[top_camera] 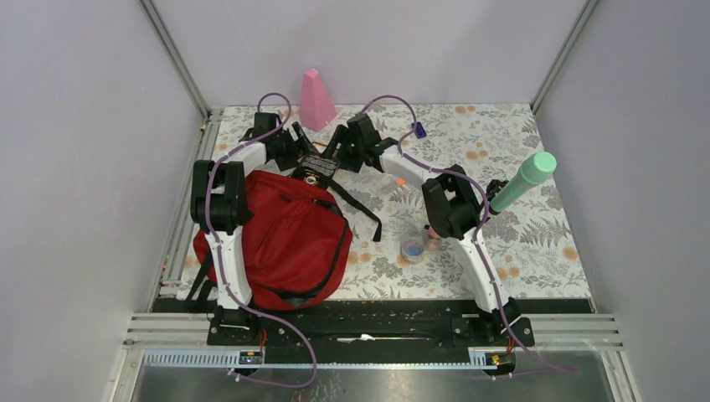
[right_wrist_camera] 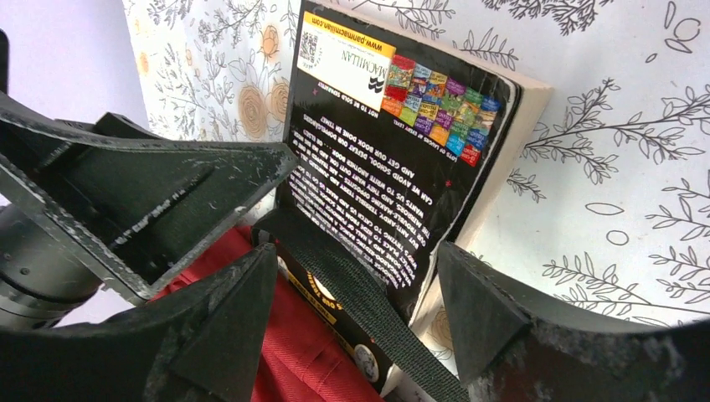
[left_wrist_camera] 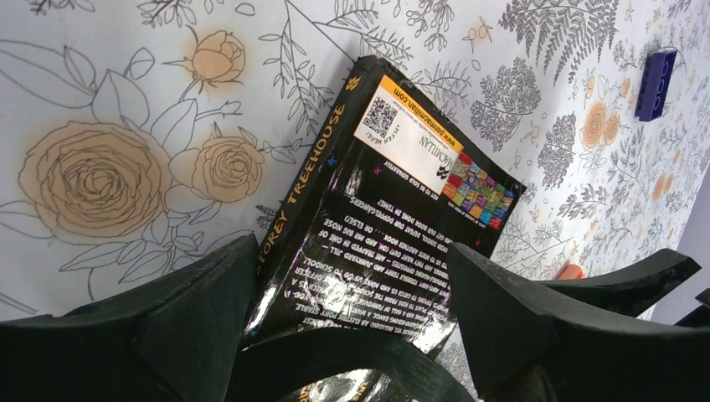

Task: Pack the student bag
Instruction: Pick up the book from the center of the board.

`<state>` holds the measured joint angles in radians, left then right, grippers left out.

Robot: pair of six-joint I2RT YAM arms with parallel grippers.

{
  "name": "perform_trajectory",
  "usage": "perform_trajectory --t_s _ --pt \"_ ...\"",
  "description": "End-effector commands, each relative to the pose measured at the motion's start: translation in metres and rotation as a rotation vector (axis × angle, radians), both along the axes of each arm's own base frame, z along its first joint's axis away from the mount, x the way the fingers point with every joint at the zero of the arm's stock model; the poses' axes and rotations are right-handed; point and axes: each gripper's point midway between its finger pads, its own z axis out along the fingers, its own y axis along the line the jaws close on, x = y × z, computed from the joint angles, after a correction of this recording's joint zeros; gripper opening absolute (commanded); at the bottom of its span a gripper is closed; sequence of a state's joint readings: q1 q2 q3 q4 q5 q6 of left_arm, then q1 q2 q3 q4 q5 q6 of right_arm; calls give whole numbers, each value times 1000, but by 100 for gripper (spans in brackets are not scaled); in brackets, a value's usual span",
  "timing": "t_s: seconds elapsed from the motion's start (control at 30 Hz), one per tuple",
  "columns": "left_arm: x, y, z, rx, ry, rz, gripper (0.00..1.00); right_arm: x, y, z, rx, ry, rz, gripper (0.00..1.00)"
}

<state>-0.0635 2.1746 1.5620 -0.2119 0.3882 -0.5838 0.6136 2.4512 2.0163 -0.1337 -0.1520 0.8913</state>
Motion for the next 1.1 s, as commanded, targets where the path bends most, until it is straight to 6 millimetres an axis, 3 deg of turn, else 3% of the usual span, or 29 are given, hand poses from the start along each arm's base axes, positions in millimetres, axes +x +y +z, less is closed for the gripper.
perform_trajectory --t_s 0.0,0.1,0.33,0.63,0.87,1.07 --pt "-11 -15 23 -54 -26 -25 81 -4 31 32 101 -34 41 75" --pt "-14 -15 22 -59 -20 -17 80 -6 31 35 83 -42 32 71" --pt "-15 -14 23 -52 -20 -9 79 -9 1 21 -2 -58 -106 72" --pt "-18 -15 21 -59 -15 -11 79 -5 37 31 137 -75 9 64" --pt "-24 -17 21 -78 -14 -13 78 -2 45 59 201 -155 43 58" --pt "-27 -18 22 -93 -16 -14 78 -4 54 58 232 -152 73 51"
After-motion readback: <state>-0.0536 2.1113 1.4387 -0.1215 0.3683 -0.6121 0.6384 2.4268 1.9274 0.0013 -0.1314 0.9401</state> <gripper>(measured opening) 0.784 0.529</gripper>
